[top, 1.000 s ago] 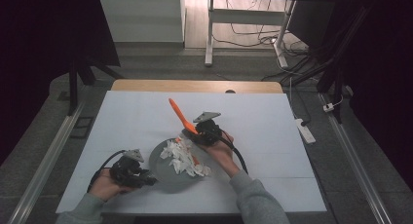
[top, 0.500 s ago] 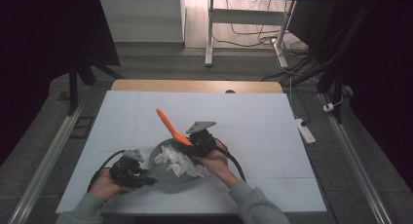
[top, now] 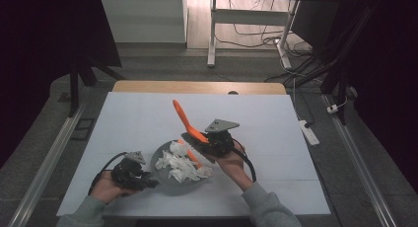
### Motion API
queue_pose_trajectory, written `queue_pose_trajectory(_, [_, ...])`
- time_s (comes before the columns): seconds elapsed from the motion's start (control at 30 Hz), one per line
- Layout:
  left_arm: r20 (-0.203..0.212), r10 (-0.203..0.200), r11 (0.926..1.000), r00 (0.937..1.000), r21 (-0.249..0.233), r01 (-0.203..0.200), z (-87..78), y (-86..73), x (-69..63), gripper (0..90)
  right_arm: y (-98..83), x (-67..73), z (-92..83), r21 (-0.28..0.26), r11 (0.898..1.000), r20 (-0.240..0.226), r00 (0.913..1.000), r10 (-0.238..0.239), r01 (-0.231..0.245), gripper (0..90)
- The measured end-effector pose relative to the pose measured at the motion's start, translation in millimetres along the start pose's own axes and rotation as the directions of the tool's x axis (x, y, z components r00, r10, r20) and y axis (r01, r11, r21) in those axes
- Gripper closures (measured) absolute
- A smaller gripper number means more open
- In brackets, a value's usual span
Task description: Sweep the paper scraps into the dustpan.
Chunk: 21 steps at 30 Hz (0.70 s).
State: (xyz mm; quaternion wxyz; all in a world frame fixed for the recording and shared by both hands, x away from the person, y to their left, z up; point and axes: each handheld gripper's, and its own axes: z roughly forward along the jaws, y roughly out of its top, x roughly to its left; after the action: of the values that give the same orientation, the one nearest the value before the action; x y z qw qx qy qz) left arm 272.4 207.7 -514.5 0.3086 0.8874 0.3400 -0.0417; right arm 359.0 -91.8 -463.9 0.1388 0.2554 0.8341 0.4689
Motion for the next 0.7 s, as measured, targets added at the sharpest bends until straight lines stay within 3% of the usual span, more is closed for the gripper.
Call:
queue_pose_trajectory(0.17, [0.001,0.001,1.0,1.0,-0.001,-0.001,-0.5,-0.2,-0.3,61.3,-9.8,-9.4,-13.2,-0.006,0.999,0.046,0.9981,0.041,-0.041,70.0])
queue_pose_trajectory(0.23, [0.002,0.001,1.0,1.0,-0.004,-0.001,-1.0,-0.3,-0.4,61.3,-14.5,-13.4,-19.9,-0.009,0.997,0.062,0.995,0.079,-0.078,70.1])
queue_pose_trajectory(0.43, [0.004,0.001,1.0,1.0,-0.005,-0.001,-1.8,-1.0,-0.1,61.3,-28.0,-19.6,-36.6,-0.005,0.992,0.113,0.9857,0.125,-0.126,70.0])
queue_pose_trajectory(0.53, [0.004,0.0,1.0,1.0,-0.004,0.0,-1.9,-1.1,-0.3,61.3,-37.2,-22.3,-44.3,0.009,0.988,0.145,0.9779,0.15,-0.153,70.0])
queue_pose_trajectory(0.7, [0.0,0.007,1.0,1.0,0.004,-0.007,-0.8,-0.3,-4.1,61.4,-53.2,-26.6,-49.8,0.043,0.977,0.213,0.9576,0.194,-0.207,70.1])
